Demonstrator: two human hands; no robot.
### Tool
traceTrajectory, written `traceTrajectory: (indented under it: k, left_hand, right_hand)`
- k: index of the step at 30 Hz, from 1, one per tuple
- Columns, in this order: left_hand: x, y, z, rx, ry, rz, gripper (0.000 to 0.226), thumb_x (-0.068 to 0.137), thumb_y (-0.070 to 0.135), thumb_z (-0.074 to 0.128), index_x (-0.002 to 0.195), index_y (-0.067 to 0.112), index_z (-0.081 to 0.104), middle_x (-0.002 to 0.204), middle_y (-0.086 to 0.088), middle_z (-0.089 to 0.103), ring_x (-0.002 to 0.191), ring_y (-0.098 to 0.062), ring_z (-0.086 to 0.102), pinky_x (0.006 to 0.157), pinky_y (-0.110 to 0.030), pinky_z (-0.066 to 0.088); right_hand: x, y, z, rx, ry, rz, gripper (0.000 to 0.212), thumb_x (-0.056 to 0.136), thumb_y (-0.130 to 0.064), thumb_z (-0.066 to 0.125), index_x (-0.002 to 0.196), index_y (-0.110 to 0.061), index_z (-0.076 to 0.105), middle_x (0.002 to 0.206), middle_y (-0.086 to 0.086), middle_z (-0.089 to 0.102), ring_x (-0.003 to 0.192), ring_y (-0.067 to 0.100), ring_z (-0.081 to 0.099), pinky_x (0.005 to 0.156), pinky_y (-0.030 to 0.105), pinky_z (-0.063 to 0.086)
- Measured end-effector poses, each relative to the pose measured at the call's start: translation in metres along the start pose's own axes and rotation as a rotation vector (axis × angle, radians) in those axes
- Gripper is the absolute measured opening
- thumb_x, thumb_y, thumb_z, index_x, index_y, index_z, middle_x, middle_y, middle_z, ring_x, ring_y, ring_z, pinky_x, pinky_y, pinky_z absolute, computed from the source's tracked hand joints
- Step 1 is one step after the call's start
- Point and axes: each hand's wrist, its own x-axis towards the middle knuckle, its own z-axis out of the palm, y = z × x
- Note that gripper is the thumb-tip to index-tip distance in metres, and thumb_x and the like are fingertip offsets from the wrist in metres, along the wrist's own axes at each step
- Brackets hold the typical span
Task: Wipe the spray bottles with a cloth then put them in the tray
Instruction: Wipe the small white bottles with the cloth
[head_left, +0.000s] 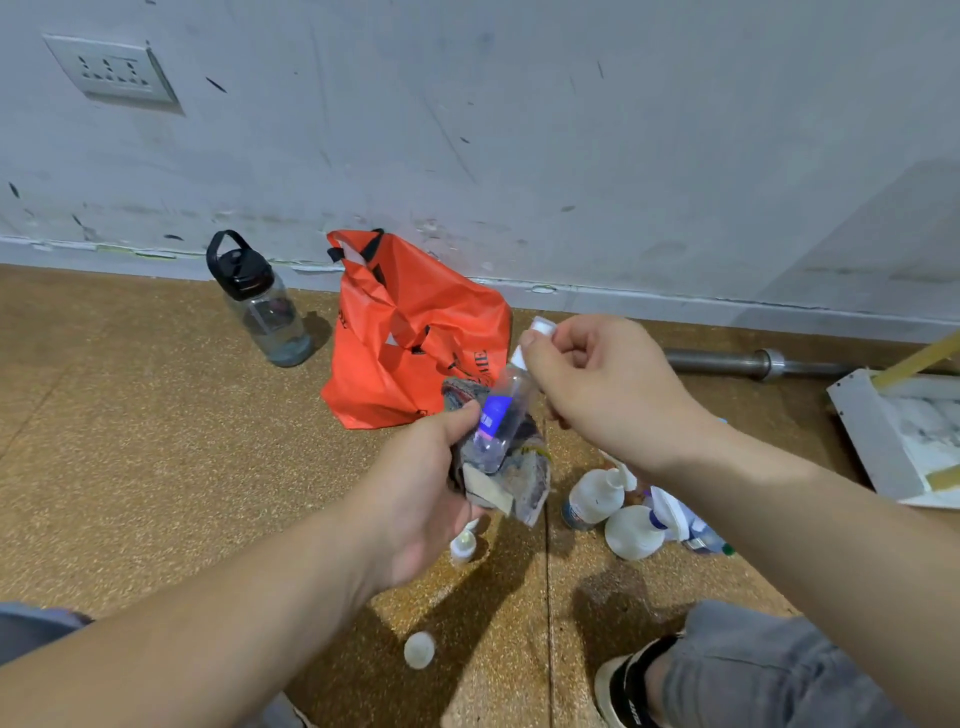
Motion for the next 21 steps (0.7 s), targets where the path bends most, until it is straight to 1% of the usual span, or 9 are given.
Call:
traceTrajectory:
  k: [3, 6, 8, 9, 10, 12, 14, 18, 21]
  left_hand:
    - [0.006, 0.0, -0.003, 0.135, 0.098, 0.016, 0.033, 0.107, 0.019, 0.049, 0.124, 0.001, 0.07, 0.12, -0.024, 0.073, 0.099, -0.032, 0.065, 0.086, -0.041, 0.057]
    - [0.011, -0.001, -0.004, 0.312, 0.187, 0.075, 0.03, 0.109, 0.028, 0.049, 0.117, 0.006, 0.067, 0.092, -0.016, 0.073, 0.078, -0.027, 0.063, 0.077, -0.04, 0.053]
    - [0.011, -0.003, -0.003, 0.468, 0.179, 0.135, 0.035, 0.105, 0.042, 0.052, 0.119, 0.012, 0.065, 0.097, -0.01, 0.072, 0.083, -0.028, 0.066, 0.088, -0.042, 0.055]
    - [0.01, -0.004, -0.003, 0.558, 0.167, 0.171, 0.036, 0.103, 0.046, 0.051, 0.115, 0.014, 0.064, 0.099, -0.009, 0.071, 0.089, -0.029, 0.066, 0.094, -0.044, 0.054]
    - [0.009, -0.005, -0.002, 0.632, 0.157, 0.215, 0.034, 0.104, 0.046, 0.05, 0.106, 0.014, 0.063, 0.093, -0.007, 0.069, 0.087, -0.027, 0.064, 0.092, -0.041, 0.053]
    - [0.006, -0.008, 0.001, 0.726, 0.141, 0.277, 0.035, 0.108, 0.039, 0.047, 0.085, 0.015, 0.056, 0.073, 0.001, 0.055, 0.067, -0.018, 0.051, 0.07, -0.031, 0.043]
    - [0.008, -0.013, 0.004, 0.818, 0.123, 0.299, 0.037, 0.109, 0.035, 0.048, 0.077, 0.017, 0.049, 0.062, 0.004, 0.045, 0.056, -0.015, 0.042, 0.056, -0.029, 0.031]
    - [0.026, -0.029, -0.004, 0.992, 0.157, 0.28, 0.037, 0.105, 0.038, 0.051, 0.081, 0.01, 0.055, 0.065, -0.005, 0.056, 0.062, -0.027, 0.049, 0.06, -0.034, 0.037]
    - [0.038, -0.039, -0.009, 1.097, 0.165, 0.234, 0.035, 0.105, 0.037, 0.05, 0.093, 0.008, 0.063, 0.071, -0.007, 0.061, 0.068, -0.029, 0.055, 0.062, -0.033, 0.04]
  right_hand:
    - [-0.003, 0.004, 0.004, -0.105, -0.013, -0.05, 0.042, 0.097, -0.035, 0.067, 0.075, 0.0, 0.057, 0.053, 0.0, 0.049, 0.052, 0.031, 0.057, 0.056, 0.03, 0.042]
    - [-0.013, 0.013, -0.002, -0.166, -0.011, -0.041, 0.04, 0.096, -0.038, 0.069, 0.078, -0.003, 0.062, 0.056, 0.003, 0.057, 0.065, 0.038, 0.067, 0.058, 0.038, 0.052]
    - [-0.025, 0.019, -0.005, -0.195, 0.038, -0.018, 0.042, 0.096, -0.042, 0.066, 0.081, -0.003, 0.065, 0.063, 0.011, 0.066, 0.067, 0.038, 0.068, 0.063, 0.044, 0.055]
    - [-0.031, 0.022, -0.006, -0.21, 0.07, -0.002, 0.043, 0.097, -0.045, 0.065, 0.083, -0.004, 0.066, 0.067, 0.013, 0.069, 0.066, 0.035, 0.069, 0.063, 0.044, 0.056]
    - [-0.037, 0.025, -0.008, -0.202, 0.101, 0.026, 0.044, 0.098, -0.046, 0.063, 0.084, -0.004, 0.067, 0.07, 0.014, 0.071, 0.062, 0.031, 0.069, 0.059, 0.041, 0.057]
    - [-0.048, 0.031, -0.013, -0.106, 0.144, 0.131, 0.042, 0.101, -0.041, 0.062, 0.088, -0.002, 0.07, 0.069, 0.013, 0.072, 0.052, 0.017, 0.066, 0.045, 0.028, 0.051]
    - [-0.057, 0.04, -0.016, 0.023, 0.168, 0.236, 0.041, 0.102, -0.038, 0.06, 0.091, 0.0, 0.07, 0.066, 0.009, 0.071, 0.05, 0.01, 0.061, 0.043, 0.018, 0.045]
    - [-0.06, 0.072, -0.012, 0.161, 0.255, 0.333, 0.039, 0.104, -0.034, 0.059, 0.086, 0.0, 0.069, 0.067, 0.009, 0.068, 0.051, 0.012, 0.06, 0.047, 0.021, 0.046]
    - [-0.052, 0.112, -0.007, 0.102, 0.315, 0.386, 0.039, 0.101, -0.036, 0.062, 0.083, -0.001, 0.067, 0.069, 0.016, 0.07, 0.057, 0.02, 0.063, 0.057, 0.033, 0.054]
